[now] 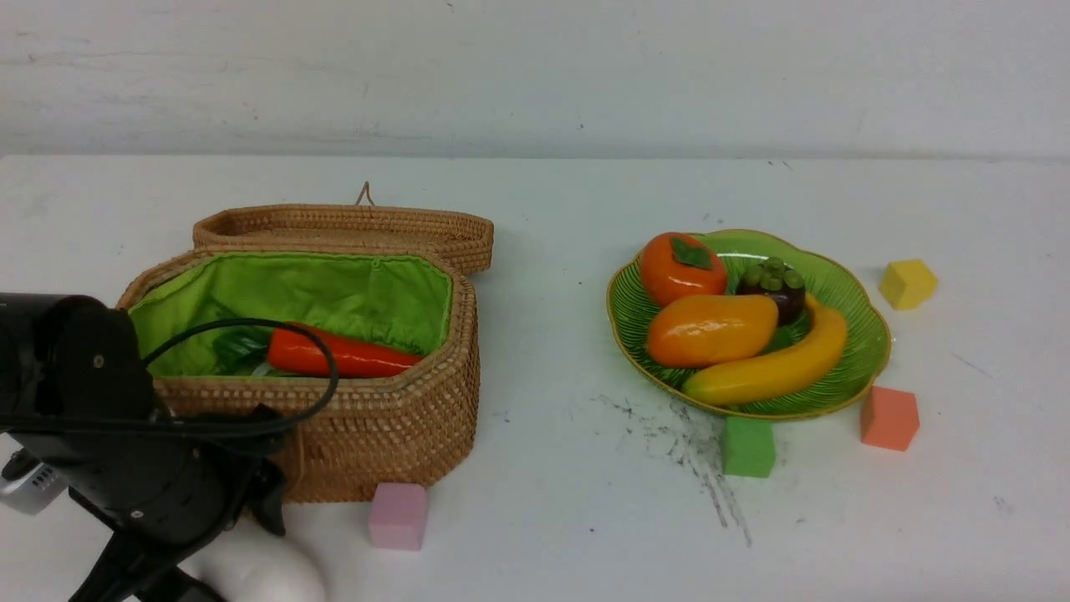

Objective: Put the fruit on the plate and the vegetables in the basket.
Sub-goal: Take a daikon with your left arm and place it on the basket on the left.

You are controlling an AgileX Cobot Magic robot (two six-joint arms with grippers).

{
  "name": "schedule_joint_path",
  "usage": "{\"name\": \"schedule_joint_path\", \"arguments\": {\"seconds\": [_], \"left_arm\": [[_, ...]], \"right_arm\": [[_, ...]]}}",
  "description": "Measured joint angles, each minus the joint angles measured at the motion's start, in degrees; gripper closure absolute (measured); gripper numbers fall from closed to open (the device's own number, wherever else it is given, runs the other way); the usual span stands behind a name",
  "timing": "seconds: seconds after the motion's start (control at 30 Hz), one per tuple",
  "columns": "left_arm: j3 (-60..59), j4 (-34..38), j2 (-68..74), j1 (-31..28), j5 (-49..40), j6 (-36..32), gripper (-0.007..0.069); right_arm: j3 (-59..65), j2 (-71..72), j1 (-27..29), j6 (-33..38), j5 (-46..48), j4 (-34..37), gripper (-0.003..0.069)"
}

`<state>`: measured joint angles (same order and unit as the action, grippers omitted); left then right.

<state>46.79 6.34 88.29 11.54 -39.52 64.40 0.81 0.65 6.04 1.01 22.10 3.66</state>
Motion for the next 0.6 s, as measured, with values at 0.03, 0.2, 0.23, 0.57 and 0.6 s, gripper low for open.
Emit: {"name": "schedule_joint_path", "arguments": {"seconds": [0.03,0.2,0.23,0.57,0.6], "left_arm": [[0.1,0.0,0.3,0.0,0.2,0.0,0.0144],[0.3,0.0,1.1,0.0,0.7,-1.2,0.0139],[0.3,0.0,1.1,0.0,0.7,-1.7,0.0139],[0.4,-3.2,1.1,0.3,0.6,-2.8,0.014],[0.4,-3.7,1.1,0.3,0.2,-2.9,0.0146]], "right_arm": [[0.0,0.0,0.0,0.0,0.0,0.0,0.0421],[0.0,0.0,0.0,0.0,0.0,0.0,0.0421],[0.0,0.0,0.0,0.0,0.0,0.0,0.0421],[0.0,0.0,0.0,0.0,0.0,0.0,0.0421],[0.0,0.0,0.0,0.0,0.0,0.0,0.0421]]}}
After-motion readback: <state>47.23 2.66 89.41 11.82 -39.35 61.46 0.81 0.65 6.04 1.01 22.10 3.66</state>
